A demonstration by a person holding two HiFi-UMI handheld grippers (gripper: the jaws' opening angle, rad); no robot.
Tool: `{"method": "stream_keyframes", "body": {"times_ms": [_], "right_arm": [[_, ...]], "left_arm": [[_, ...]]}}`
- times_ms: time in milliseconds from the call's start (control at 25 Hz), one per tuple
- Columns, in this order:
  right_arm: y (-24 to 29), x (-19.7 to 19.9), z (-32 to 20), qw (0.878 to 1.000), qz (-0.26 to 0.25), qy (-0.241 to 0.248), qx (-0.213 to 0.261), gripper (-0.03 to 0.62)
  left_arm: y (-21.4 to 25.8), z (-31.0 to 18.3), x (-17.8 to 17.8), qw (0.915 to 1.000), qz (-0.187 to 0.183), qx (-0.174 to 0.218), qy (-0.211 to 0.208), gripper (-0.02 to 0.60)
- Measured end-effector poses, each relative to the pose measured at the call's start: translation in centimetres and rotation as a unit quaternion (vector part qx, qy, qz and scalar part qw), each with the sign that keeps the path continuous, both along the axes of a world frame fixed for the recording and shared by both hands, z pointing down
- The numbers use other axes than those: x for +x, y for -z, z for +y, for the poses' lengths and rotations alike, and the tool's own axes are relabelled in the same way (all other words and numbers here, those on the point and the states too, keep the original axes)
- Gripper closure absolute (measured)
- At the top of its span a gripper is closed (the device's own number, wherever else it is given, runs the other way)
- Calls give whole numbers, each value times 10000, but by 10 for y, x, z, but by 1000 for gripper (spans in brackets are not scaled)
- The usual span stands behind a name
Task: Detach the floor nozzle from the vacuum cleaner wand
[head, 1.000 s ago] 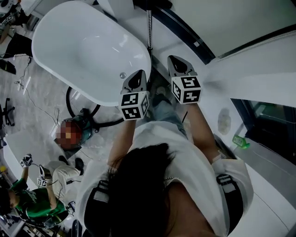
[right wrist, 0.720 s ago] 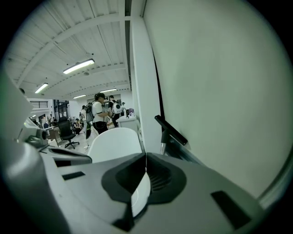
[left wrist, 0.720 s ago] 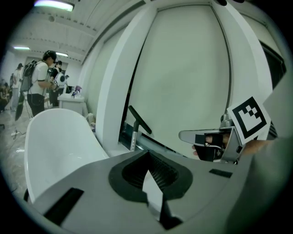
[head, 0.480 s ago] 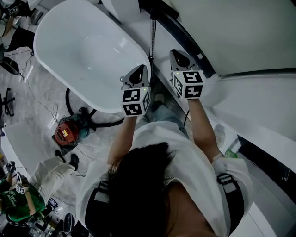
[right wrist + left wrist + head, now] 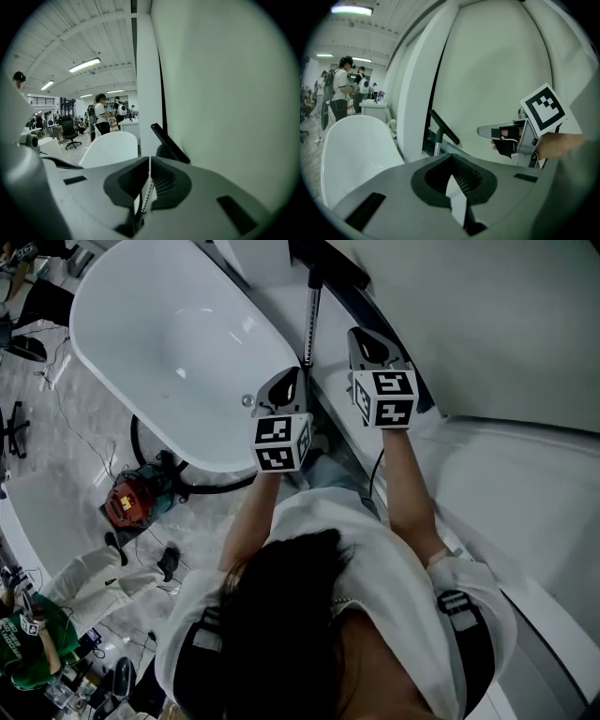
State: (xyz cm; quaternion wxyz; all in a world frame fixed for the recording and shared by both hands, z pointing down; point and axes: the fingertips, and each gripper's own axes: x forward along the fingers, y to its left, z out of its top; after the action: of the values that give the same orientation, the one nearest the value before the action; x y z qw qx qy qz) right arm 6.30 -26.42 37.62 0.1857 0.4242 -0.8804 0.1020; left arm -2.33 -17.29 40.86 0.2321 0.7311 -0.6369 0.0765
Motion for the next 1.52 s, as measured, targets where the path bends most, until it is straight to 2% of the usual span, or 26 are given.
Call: {"method": "stream_keyframes", "body": {"times_ms": [280,360,520,640,760,960,1280,1520], "right_arm": [[5,-9,-24,9999,26,121,107,577],[-3,-3,-28,9998,-41,150,102,577],[-21,14,-44,9995,39,259,172,576],[-4,0,-51,9993,150,250,225,572],[3,-14,-73,9990,202,376,147,467],[3,-36,-108,9960,592,637,191,408],[-28,-43,-140,9865,1155,1153,139,349],[-55,-42,-154,9755,1604,1506,49,331]], "left_arm": [[10,-31,-11,9997,-49,163,161,578],[5,-39,-5,9996,-103,192,180,578],[-11,-63,17,9992,-329,210,34,578],[-6,-75,-1,9994,-293,144,-117,577],[-10,-100,-15,9995,-204,71,-221,577],[-19,-134,-33,9996,-95,-19,-247,577],[-44,-156,-31,9995,-94,-180,-243,577],[-61,-161,-32,9993,-125,-283,-189,577]]}}
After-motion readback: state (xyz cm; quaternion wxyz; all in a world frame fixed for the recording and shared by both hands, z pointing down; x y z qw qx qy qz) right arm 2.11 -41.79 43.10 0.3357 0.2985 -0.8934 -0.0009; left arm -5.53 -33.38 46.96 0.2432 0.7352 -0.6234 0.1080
